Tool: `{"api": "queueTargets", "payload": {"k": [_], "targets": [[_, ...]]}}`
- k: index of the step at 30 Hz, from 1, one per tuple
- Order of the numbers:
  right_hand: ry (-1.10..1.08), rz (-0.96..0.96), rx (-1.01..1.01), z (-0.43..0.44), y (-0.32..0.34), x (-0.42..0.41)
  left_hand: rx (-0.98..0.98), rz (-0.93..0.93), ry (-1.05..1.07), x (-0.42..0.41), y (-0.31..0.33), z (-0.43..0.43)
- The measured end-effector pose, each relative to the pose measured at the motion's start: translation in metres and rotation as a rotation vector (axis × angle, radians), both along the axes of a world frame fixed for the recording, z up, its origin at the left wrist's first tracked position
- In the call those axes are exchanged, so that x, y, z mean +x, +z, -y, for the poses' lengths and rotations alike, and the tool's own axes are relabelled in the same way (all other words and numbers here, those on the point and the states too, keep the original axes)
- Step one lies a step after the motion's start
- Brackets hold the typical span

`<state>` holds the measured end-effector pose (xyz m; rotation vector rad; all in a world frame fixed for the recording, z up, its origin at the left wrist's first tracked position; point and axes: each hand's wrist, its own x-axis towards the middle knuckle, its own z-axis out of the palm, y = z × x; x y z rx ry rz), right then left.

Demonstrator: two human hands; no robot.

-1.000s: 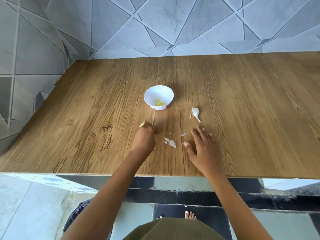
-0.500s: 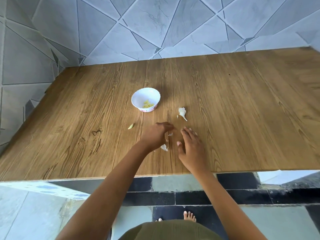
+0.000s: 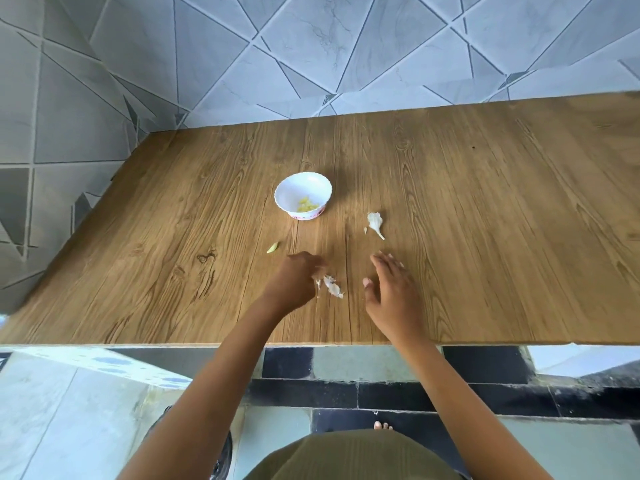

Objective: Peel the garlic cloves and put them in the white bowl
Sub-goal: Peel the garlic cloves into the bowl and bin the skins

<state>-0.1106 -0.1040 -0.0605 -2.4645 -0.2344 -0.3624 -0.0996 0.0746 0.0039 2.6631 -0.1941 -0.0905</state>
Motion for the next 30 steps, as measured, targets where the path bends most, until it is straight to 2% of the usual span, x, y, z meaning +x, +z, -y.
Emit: {"api": "queueTargets", "payload": {"k": [3, 7, 10, 13, 16, 19, 21, 26, 30], "targets": [[-0.001, -0.005, 0.089, 0.001, 0.002, -0.001, 0.06, -0.035, -0.072, -0.008, -0.002, 0.009], [0.126, -0.06, 0.328, 0.006, 0.012, -0.001, 0.062, 0.039, -0.085, -0.018, -0.007, 0.021], [0.208, -0.265, 0.667, 0.008, 0.025, -0.001, 0.175, 0.114, -0.065, -0.024, -0.016, 0.027], [0.136, -0.474, 1.074, 0.007, 0.036, 0.002, 0.2, 0.129, -0.064, -0.02, -0.02, 0.026], [0.039, -0.697, 1.466, 0.002, 0.047, 0.008, 0.027, 0.054, 0.044, -0.004, -0.009, 0.022], [-0.099, -0.891, 1.745, -0.004, 0.056, 0.014, -0.281, -0.067, 0.146, 0.011, 0.014, 0.017], [-0.156, -0.988, 1.818, -0.009, 0.06, 0.017, -0.365, -0.07, 0.108, 0.014, 0.029, 0.023], [-0.304, -1.069, 1.993, -0.018, 0.07, 0.02, -0.098, 0.06, -0.157, 0.006, 0.033, 0.053], [-0.379, -1.033, 2.044, -0.019, 0.072, 0.021, -0.021, 0.139, -0.088, 0.008, 0.021, 0.055]]}}
